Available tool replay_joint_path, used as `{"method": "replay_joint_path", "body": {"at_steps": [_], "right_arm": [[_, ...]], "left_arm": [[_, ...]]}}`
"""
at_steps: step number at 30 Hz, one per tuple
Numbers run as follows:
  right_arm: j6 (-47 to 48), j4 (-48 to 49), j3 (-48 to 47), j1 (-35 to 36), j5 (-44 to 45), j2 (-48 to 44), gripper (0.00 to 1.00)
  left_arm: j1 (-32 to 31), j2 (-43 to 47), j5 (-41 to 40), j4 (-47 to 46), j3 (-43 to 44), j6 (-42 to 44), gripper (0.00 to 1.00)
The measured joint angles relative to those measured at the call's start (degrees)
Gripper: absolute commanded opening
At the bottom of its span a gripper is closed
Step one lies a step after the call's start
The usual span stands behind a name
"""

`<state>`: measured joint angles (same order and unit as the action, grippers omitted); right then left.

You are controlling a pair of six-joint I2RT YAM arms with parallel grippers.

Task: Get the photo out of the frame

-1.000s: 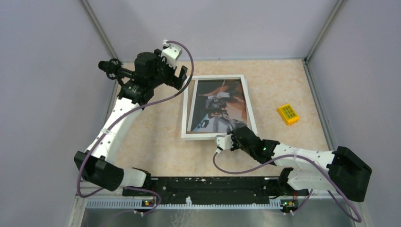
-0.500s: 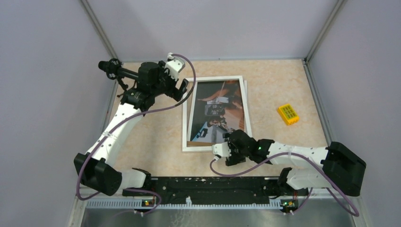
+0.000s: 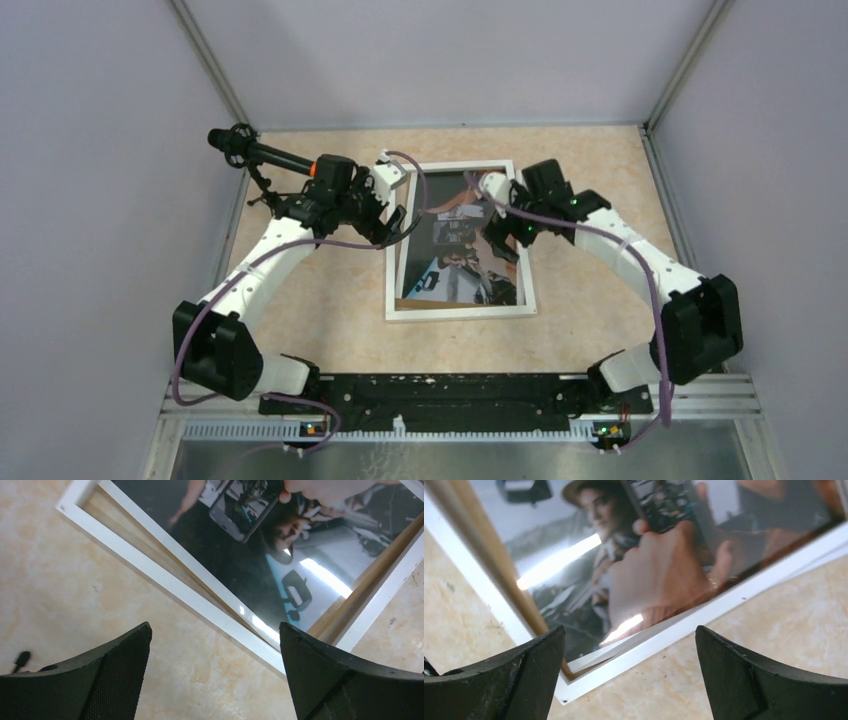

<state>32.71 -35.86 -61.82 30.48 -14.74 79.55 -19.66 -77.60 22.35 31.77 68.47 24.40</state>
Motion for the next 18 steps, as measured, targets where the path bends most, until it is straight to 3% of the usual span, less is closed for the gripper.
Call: {"method": "replay_joint_path", "body": {"at_steps": [6, 11, 18], "right_arm": [[-7.5, -4.7, -12.2, -13.5, -8.4, 11.2, 0.99], [-13.2, -9.4, -16.3, -22.5, -13.9, 20.5, 0.99], [-16.9, -13.4, -16.2, -26.4, -17.6, 22.2, 0.99]], "left_arm": [[0.0, -4.2, -1.9, -2.6, -4.5, -7.2, 0.99], [0.0, -12.1, -4.9, -5.9, -3.3, -14.5, 0.99], [0.0, -22.6, -9.5, -9.4, -0.4, -21.5, 0.99]]}}
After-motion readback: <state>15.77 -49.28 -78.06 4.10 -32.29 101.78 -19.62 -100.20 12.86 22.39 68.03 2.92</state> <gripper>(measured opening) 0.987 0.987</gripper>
